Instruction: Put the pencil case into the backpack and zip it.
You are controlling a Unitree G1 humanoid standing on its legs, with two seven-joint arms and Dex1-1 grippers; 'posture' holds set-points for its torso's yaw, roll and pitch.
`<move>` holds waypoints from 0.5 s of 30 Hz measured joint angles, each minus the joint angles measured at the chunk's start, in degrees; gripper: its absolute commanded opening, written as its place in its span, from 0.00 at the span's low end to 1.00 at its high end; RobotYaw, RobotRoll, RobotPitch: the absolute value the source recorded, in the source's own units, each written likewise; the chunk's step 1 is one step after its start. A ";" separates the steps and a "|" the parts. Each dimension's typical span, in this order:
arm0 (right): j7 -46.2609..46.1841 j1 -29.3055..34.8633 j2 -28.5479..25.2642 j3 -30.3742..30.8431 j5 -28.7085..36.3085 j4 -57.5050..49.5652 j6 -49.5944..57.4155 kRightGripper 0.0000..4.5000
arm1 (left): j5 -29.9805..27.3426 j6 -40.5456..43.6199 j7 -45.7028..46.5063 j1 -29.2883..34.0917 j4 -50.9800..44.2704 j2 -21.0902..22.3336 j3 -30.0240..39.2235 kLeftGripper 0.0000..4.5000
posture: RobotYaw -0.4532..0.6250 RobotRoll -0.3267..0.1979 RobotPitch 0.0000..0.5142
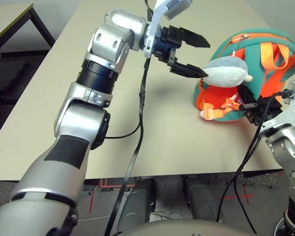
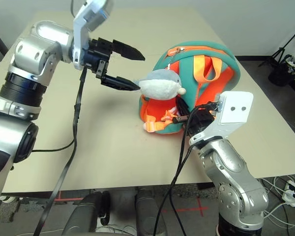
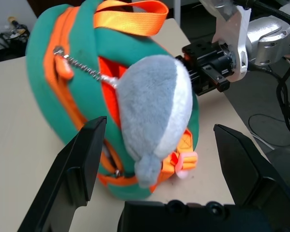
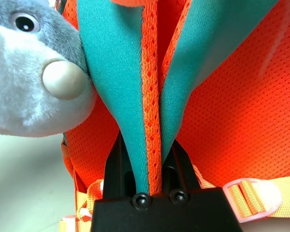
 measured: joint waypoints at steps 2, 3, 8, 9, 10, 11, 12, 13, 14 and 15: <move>0.00 0.00 0.15 0.10 -0.04 0.00 0.00 0.05 | 0.52 -0.68 0.02 0.18 0.02 -0.63 -0.78 1.00 | 0.27 0.62 0.25; 0.00 0.00 0.19 0.11 -0.06 -0.01 0.00 0.05 | 1.30 -1.01 0.10 0.18 0.05 -1.08 -1.19 1.00 | 0.27 0.62 0.25; -0.06 -0.01 0.50 0.70 -0.25 -0.03 0.00 0.05 | 2.97 -1.84 1.30 0.18 1.33 -2.86 -1.86 1.00 | 0.26 0.62 0.27; -0.09 -0.04 0.62 0.82 -0.31 -0.03 0.00 0.05 | 3.55 -1.84 1.68 0.19 1.78 -3.26 -1.92 1.00 | 0.26 0.62 0.27; -0.17 -0.15 0.82 0.92 -0.40 -0.03 0.00 0.05 | 4.11 -1.98 2.47 0.19 2.26 -3.75 -2.19 1.00 | 0.26 0.62 0.27; -0.25 -0.26 0.98 1.01 -0.53 -0.03 0.00 0.05 | 4.54 -2.31 3.14 0.19 2.70 -4.28 -2.44 1.00 | 0.26 0.62 0.27; -0.27 -0.36 1.26 1.05 -0.61 -0.03 0.00 0.05 | 4.95 -2.70 3.83 0.19 3.15 -4.70 -2.59 1.00 | 0.26 0.62 0.27; -0.28 -0.40 1.42 1.11 -0.68 -0.03 0.00 0.05 | 5.48 -3.14 4.62 0.17 3.80 -5.07 -2.66 1.00 | 0.26 0.62 0.27; -0.28 -0.44 1.46 1.13 -0.78 -0.05 0.00 0.05 | 6.22 -3.70 5.61 0.18 4.64 -5.45 -2.66 0.96 | 0.26 0.62 0.27; -0.28 -0.48 1.50 1.14 -0.85 -0.05 0.00 0.05 | 6.47 -4.24 6.26 0.18 5.18 -5.69 -2.66 0.92 | 0.26 0.62 0.27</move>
